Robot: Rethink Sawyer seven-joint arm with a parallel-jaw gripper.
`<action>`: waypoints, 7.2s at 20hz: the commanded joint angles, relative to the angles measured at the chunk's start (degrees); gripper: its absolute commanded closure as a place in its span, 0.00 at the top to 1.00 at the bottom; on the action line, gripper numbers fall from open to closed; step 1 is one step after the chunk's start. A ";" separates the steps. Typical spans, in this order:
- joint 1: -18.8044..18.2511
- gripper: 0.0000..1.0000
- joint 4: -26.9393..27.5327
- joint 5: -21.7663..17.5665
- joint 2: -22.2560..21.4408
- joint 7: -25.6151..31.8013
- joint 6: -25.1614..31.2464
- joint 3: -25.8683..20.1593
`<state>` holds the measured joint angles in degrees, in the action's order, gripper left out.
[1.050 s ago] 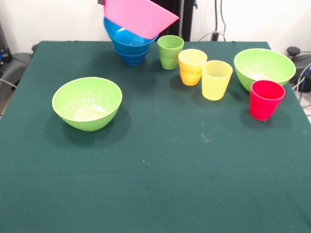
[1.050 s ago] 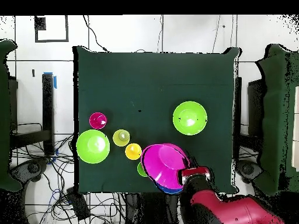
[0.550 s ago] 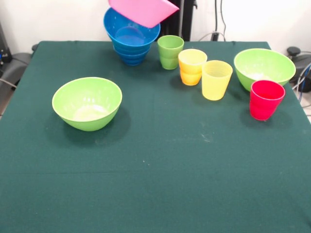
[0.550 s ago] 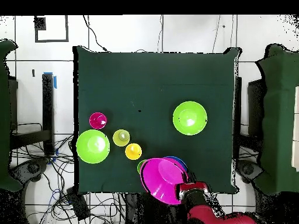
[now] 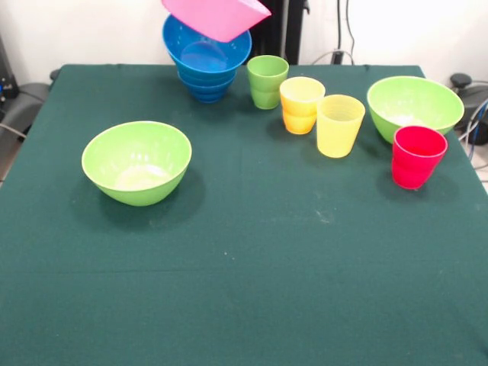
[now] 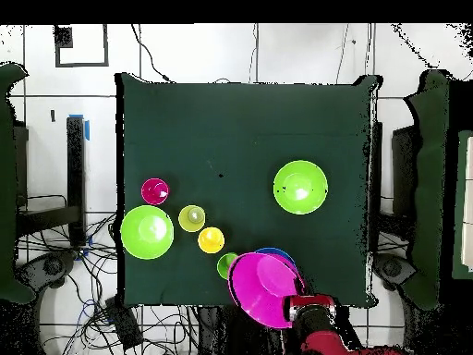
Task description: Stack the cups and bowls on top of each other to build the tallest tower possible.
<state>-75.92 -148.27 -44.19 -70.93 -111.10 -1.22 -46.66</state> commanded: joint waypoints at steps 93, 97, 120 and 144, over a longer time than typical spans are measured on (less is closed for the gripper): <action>-9.92 0.00 -16.43 8.02 8.46 -2.40 2.50 -5.88; -9.84 0.00 -15.90 9.08 8.84 -1.78 4.11 -6.10; -5.29 0.00 -12.92 8.90 10.28 -2.93 16.25 2.45; -1.72 0.00 -12.17 14.78 0.53 2.55 27.17 2.63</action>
<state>-81.01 -150.77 -30.18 -73.52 -111.10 16.00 -43.54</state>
